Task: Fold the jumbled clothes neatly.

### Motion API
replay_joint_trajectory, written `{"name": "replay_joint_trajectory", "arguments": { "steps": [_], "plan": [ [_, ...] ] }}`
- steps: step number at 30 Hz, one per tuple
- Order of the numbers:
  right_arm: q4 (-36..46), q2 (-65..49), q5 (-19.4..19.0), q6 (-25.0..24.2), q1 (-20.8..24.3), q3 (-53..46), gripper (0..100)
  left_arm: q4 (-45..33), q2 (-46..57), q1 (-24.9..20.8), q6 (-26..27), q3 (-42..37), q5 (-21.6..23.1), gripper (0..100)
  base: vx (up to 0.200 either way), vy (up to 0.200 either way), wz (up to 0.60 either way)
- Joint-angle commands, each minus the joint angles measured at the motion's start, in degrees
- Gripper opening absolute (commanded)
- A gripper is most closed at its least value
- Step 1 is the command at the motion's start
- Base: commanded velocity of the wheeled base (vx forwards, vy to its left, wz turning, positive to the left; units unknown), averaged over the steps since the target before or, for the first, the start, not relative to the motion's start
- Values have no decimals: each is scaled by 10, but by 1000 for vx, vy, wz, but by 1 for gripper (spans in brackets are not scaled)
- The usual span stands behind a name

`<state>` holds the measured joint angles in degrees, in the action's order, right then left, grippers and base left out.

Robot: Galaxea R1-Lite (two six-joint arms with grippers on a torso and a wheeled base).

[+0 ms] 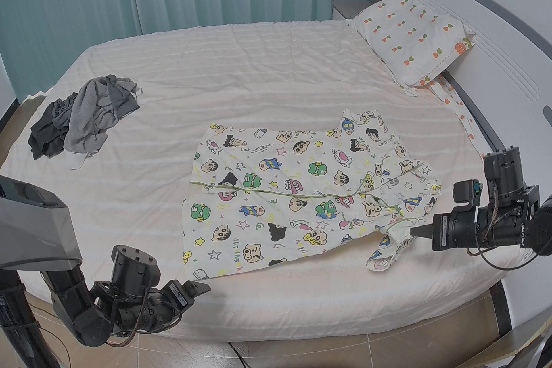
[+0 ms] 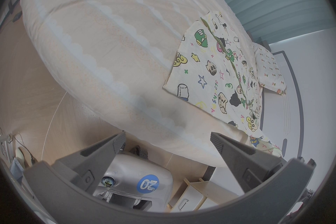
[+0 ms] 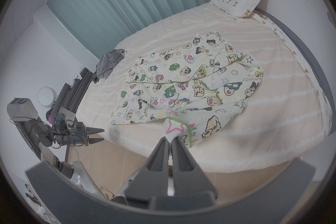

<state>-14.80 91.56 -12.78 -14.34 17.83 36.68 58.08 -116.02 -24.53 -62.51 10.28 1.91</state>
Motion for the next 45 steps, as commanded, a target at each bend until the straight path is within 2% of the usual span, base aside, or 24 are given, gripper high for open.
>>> {"name": "replay_joint_trajectory", "arguments": {
  "steps": [1,5,10,14,15,21,27,32,34,38,40,45],
  "plan": [
    [86,-8,-12,42,3,29,0,0,-7,0,0,1,-1,100,0,0,0],
    [121,15,-37,70,6,8,0,1,-13,-1,0,4,-11,100,0,0,0],
    [119,44,-38,89,14,-8,0,26,-21,-1,0,-3,-14,100,0,0,0],
    [123,52,-35,119,34,-28,0,68,-48,-3,2,-12,-33,100,0,0,0],
    [123,59,-35,127,35,-30,100,79,-53,-8,1,-14,-30,100,0,0,0],
    [122,53,-37,126,46,-42,100,97,-52,-8,-1,-24,-27,100,0,0,0],
    [100,40,-39,122,48,-122,100,99,-51,-8,-2,-24,-26,100,0,0,0],
    [-5,63,-53,111,-19,-172,100,99,-49,-9,-2,-25,-27,100,0,0,0],
    [-70,85,-94,91,-73,-186,100,100,-47,-9,-2,-26,-25,100,0,0,0],
    [-113,112,-172,73,-138,-196,100,113,-42,-9,-2,-30,-14,100,0,0,0],
    [-116,127,-196,77,-154,-201,100,122,-41,-8,-3,-33,-7,100,0,0,0],
    [-134,163,-205,71,-167,-201,100,140,-31,-8,-3,-39,-7,100,0,0,0]
  ]
}}
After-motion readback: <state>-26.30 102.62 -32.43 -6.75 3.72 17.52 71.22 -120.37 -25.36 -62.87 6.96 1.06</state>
